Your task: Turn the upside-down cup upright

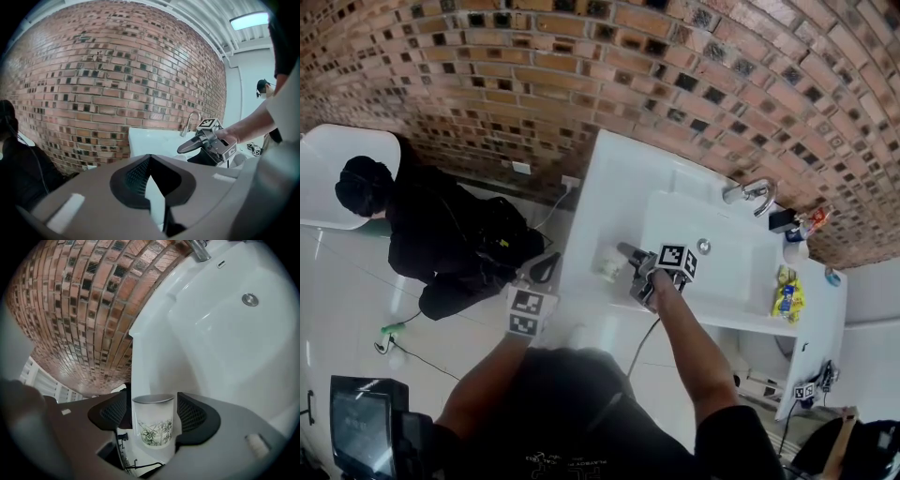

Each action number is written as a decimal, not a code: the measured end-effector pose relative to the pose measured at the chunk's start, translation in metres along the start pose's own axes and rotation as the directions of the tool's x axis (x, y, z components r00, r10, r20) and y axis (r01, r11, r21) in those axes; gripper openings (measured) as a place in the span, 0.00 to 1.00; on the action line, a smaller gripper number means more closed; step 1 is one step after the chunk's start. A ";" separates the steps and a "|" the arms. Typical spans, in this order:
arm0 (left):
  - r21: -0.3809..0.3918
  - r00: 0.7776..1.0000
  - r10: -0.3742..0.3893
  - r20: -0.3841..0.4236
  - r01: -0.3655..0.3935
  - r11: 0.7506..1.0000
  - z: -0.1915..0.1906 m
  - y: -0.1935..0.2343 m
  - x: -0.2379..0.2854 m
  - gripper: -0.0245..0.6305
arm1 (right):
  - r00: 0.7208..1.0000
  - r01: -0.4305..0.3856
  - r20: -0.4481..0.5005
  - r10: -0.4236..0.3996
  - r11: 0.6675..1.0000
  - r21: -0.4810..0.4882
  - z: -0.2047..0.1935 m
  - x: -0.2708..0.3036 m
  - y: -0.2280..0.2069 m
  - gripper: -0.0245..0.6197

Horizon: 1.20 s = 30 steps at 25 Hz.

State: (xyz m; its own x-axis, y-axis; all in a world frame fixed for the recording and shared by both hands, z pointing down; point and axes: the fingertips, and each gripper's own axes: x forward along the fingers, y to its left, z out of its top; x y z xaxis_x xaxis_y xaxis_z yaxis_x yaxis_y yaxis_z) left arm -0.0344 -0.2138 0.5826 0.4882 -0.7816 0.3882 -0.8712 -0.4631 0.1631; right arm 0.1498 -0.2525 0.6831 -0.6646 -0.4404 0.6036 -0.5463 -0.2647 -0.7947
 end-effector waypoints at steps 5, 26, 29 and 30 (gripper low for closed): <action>-0.013 1.000 0.007 0.002 -0.007 1.000 0.000 0.004 0.000 0.03 | 1.000 0.011 -0.027 -0.010 1.000 0.004 0.000 0.009 -0.002 0.59; -0.025 1.000 0.006 -0.013 -0.006 1.000 -0.004 0.009 0.003 0.03 | 0.999 -0.013 0.048 0.019 0.992 -0.124 0.006 0.002 0.032 0.53; -0.027 1.000 0.007 -0.011 -0.007 1.000 -0.004 0.009 0.003 0.03 | 0.993 0.055 0.121 -0.015 0.940 -0.337 0.008 -0.004 0.052 0.53; -0.027 1.000 0.008 -0.011 -0.008 1.000 -0.004 0.010 0.003 0.03 | 0.988 0.080 0.153 -0.019 0.913 -0.401 0.008 -0.007 0.058 0.53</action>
State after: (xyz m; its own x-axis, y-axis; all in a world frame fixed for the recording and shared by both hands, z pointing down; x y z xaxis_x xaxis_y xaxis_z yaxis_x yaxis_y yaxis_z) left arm -0.0413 -0.2192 0.5888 0.4806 -0.7806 0.3996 -0.8763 -0.4451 0.1844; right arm 0.1268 -0.2714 0.6329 -0.5678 -0.5616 0.6018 -0.7563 0.0672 -0.6508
